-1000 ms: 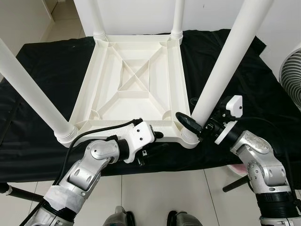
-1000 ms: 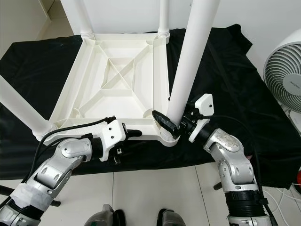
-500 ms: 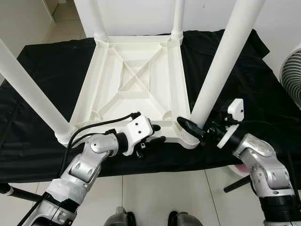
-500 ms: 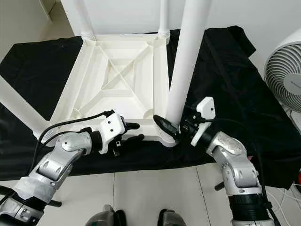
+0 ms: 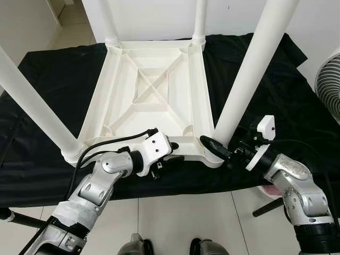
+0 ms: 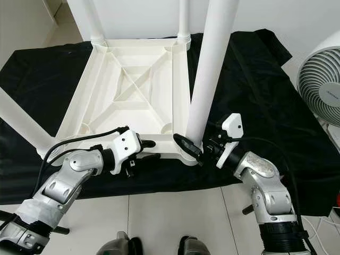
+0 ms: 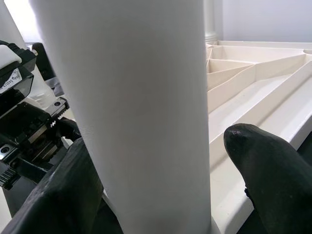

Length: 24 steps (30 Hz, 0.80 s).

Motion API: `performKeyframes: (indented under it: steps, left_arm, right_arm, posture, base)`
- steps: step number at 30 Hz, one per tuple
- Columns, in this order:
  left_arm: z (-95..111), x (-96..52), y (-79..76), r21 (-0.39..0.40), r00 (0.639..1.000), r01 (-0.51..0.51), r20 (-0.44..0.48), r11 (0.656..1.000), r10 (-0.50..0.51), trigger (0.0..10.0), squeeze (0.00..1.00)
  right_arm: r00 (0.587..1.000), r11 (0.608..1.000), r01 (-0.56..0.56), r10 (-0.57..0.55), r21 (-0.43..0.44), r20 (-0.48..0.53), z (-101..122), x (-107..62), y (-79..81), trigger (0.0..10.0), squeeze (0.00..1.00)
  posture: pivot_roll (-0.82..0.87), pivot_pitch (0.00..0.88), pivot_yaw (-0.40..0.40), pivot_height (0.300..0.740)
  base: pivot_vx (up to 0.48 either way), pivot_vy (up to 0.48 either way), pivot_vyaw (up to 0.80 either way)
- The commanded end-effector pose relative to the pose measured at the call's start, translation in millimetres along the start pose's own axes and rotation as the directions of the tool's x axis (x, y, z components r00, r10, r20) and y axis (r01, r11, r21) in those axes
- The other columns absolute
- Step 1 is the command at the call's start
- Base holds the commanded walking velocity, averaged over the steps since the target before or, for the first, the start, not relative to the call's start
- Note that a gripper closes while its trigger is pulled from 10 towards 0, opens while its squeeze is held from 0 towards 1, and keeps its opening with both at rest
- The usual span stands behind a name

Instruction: Building children table

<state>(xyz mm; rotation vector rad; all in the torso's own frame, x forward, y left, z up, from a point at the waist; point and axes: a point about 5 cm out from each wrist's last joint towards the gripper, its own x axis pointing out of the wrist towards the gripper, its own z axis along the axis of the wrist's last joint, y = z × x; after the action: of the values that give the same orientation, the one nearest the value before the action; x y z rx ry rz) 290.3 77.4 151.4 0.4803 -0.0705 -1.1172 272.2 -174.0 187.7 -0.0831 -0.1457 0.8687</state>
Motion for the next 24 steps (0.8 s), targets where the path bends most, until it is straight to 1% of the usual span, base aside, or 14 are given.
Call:
performKeyframes:
  steps: [1, 7, 8, 9, 10, 11, 15, 16, 17, 18, 19, 20, 23, 24]
  left_arm:
    - [-2.5, -2.3, 3.3, 0.016, 0.999, -0.032, -0.019, 0.999, 0.032, 10.0, 0.00]
    - [-1.7, -0.9, 3.6, 0.006, 0.999, -0.041, -0.016, 0.999, 0.041, 10.0, 0.00]
    - [2.0, -1.6, 5.2, -0.024, 0.999, -0.050, 0.001, 0.998, 0.050, 10.0, 0.00]
    - [5.3, -2.8, 6.4, -0.051, 0.998, -0.053, 0.016, 0.997, 0.054, 10.0, 0.00]
    - [5.3, -2.8, 6.4, -0.051, 0.998, -0.053, 0.016, 0.997, 0.054, 10.0, 0.00]
    - [8.6, -4.2, 7.0, -0.063, 0.998, -0.059, 0.033, 0.996, 0.061, 10.0, 0.00]
    - [11.8, -5.5, 6.2, -0.085, 0.996, -0.061, 0.054, 0.994, 0.066, 10.0, 0.00]
    - [12.6, -6.8, 3.8, -0.091, 0.995, -0.069, 0.065, 0.993, 0.075, 10.0, 0.00]
    - [12.6, -6.8, 3.8, -0.091, 0.995, -0.069, 0.065, 0.993, 0.075, 10.0, 0.00]
    - [11.0, -8.7, 1.5, -0.097, 0.994, -0.082, 0.064, 0.992, 0.089, 10.0, 0.00]
    - [11.0, -8.7, 1.5, -0.097, 0.994, -0.082, 0.064, 0.992, 0.089, 10.0, 0.00]
    - [9.6, -10.4, -0.1, -0.102, 0.993, -0.093, 0.063, 0.990, 0.100, 10.0, 0.00]
    - [9.6, -10.4, -0.1, -0.102, 0.993, -0.093, 0.063, 0.990, 0.100, 10.0, 0.00]
    - [8.8, -12.7, -2.1, -0.109, 0.992, -0.100, 0.062, 0.989, 0.107, 10.0, 0.00]
  right_arm:
    - [1.000, 1.000, -0.006, 0.006, -0.022, 0.001, 1.3, 0.1, 3.1, 10.0, 0.00]
    - [1.000, 1.000, 0.014, -0.014, -0.027, -0.014, -2.6, 6.0, 7.0, 10.0, 0.00]
    - [1.000, 0.999, 0.022, -0.022, -0.026, -0.018, -4.1, 8.5, 8.5, 10.0, 0.00]
    - [1.000, 1.000, 0.019, -0.019, -0.011, -0.019, -5.7, 10.2, 11.1, 3.6, 0.00]
    - [1.000, 1.000, 0.019, -0.019, -0.011, -0.019, -5.7, 10.2, 11.1, 3.6, 0.00]
    - [0.999, 1.000, 0.031, -0.031, 0.002, -0.017, -6.9, 12.3, 12.1, 0.0, 0.00]
    - [0.999, 0.999, 0.045, -0.045, 0.004, -0.014, -7.4, 14.8, 13.6, 0.0, 0.00]
    - [0.997, 0.997, 0.073, -0.073, 0.001, -0.006, -6.7, 17.7, 14.7, 0.0, 0.00]
    - [0.997, 0.997, 0.073, -0.073, 0.001, -0.006, -6.7, 17.7, 14.7, 0.0, 0.00]
    - [0.993, 0.993, 0.120, -0.120, -0.005, -0.019, -8.9, 21.3, 15.4, 0.0, 0.00]
    - [0.993, 0.993, 0.120, -0.120, -0.005, -0.019, -8.9, 21.3, 15.4, 0.0, 0.00]
    - [0.985, 0.986, 0.168, -0.168, -0.001, -0.032, -11.7, 24.5, 15.7, 0.0, 0.00]
    - [0.985, 0.986, 0.168, -0.168, -0.001, -0.032, -11.7, 24.5, 15.7, 0.0, 0.00]
    - [0.976, 0.977, 0.214, -0.213, 0.012, -0.046, -15.0, 29.2, 19.9, 0.0, 0.00]
  posture:
    - [-0.11, 0.119, 0.088, 0.740]
    - [-0.11, 0.129, 0.090, 0.740]
    - [-0.12, 0.135, 0.090, 0.740]
    - [-0.12, 0.135, 0.086, 0.740]
    - [-0.12, 0.135, 0.086, 0.740]
    - [-0.12, 0.136, 0.083, 0.740]
    - [-0.12, 0.140, 0.081, 0.740]
    - [-0.12, 0.139, 0.079, 0.740]
    - [-0.12, 0.139, 0.079, 0.740]
    - [-0.12, 0.143, 0.075, 0.740]
    - [-0.12, 0.143, 0.075, 0.740]
    - [-0.12, 0.143, 0.075, 0.740]
    - [-0.12, 0.143, 0.075, 0.740]
    - [-0.11, 0.149, 0.068, 0.740]
  base:
    - [0.000, 0.000, 0.00]
    - [0.000, 0.000, 0.00]
    - [0.000, 0.000, 0.00]
    - [0.000, 0.000, 0.00]
    - [0.000, 0.000, 0.00]
    - [0.000, 0.000, 0.00]
    - [0.000, 0.000, 0.00]
    - [0.000, 0.000, 0.00]
    - [0.000, 0.000, 0.00]
    - [0.000, 0.000, 0.00]
    - [0.000, 0.000, 0.00]
    - [0.000, 0.000, 0.00]
    - [0.000, 0.000, 0.00]
    - [0.000, 0.000, 0.00]
